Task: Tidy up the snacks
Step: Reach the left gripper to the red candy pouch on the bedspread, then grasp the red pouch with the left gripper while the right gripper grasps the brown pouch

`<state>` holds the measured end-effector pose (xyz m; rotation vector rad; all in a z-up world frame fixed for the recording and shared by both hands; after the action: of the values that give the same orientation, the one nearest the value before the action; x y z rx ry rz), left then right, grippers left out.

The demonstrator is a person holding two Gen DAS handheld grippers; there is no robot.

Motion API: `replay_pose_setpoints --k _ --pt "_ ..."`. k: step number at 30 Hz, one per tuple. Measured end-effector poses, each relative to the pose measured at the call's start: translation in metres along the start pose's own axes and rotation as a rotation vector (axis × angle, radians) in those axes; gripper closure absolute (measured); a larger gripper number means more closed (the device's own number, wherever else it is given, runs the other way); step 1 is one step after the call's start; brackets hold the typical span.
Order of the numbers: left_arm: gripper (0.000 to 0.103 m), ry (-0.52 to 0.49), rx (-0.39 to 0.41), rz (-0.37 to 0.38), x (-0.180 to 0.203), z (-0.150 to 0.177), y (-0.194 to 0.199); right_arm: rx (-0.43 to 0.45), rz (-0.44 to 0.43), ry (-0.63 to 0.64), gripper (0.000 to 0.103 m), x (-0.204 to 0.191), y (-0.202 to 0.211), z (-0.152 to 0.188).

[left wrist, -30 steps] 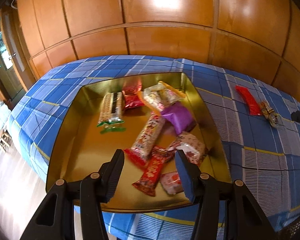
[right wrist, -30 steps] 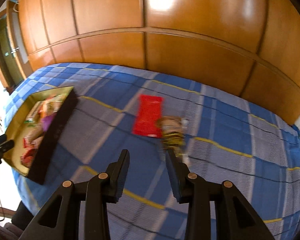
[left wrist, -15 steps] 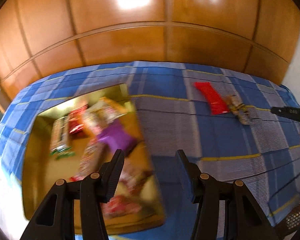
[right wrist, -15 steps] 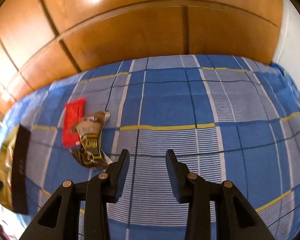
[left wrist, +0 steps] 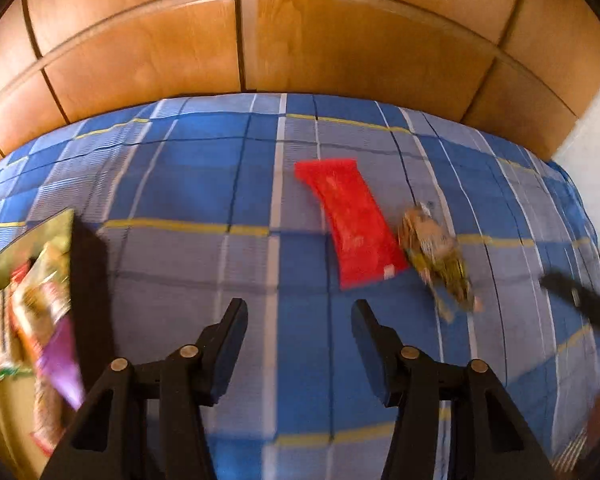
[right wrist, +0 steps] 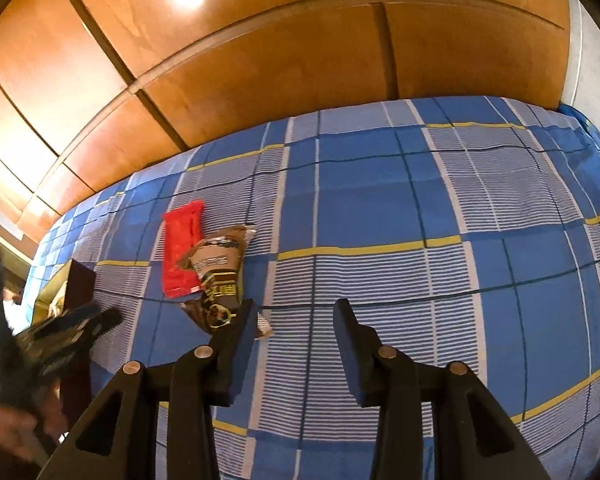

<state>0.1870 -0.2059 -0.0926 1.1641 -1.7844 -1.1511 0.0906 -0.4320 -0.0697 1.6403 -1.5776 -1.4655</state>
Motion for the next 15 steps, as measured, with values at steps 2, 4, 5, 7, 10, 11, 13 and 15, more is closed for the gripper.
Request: replay_pose_setpoints --k 2,4,5,7,10,11,13,15 --pt "0.041 0.029 -0.001 0.0 0.004 -0.018 -0.012 -0.001 -0.006 0.005 0.063 -0.002 0.001 0.0" --pt "0.039 0.055 -0.015 0.026 0.008 -0.032 -0.022 -0.001 -0.012 0.004 0.063 -0.002 0.002 0.0" --pt "0.038 0.07 -0.022 0.034 0.011 -0.039 -0.028 -0.001 -0.016 0.002 0.062 -0.002 0.002 -0.001" --pt "0.036 0.083 -0.028 0.029 0.017 -0.051 -0.038 0.0 -0.021 -0.001 0.062 -0.002 0.003 -0.001" --pt "0.036 0.085 -0.054 0.015 0.027 -0.066 -0.057 -0.001 -0.03 -0.003 0.062 -0.003 0.003 -0.001" --pt "0.036 0.088 -0.059 0.013 0.029 -0.07 -0.06 -0.002 -0.033 -0.001 0.062 -0.004 0.003 -0.001" --pt "0.036 0.086 -0.073 0.007 0.032 -0.077 -0.07 -0.004 -0.036 0.004 0.062 -0.005 0.003 -0.001" --pt "0.036 0.084 -0.069 -0.014 0.033 -0.082 -0.078 -0.006 -0.035 0.013 0.062 -0.007 0.002 -0.001"
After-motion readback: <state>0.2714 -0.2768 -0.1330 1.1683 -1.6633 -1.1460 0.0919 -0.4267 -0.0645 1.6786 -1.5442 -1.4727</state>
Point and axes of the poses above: each gripper's, at about its wrist camera, not at the fingertips, and y roughly against the way its jaws point, x to its right, z to its underside, the point moved 4 cm from there along -y, roughly the way its jaws point, and after that the axes turned 8 degrees about -x, right-handed, at the moved point
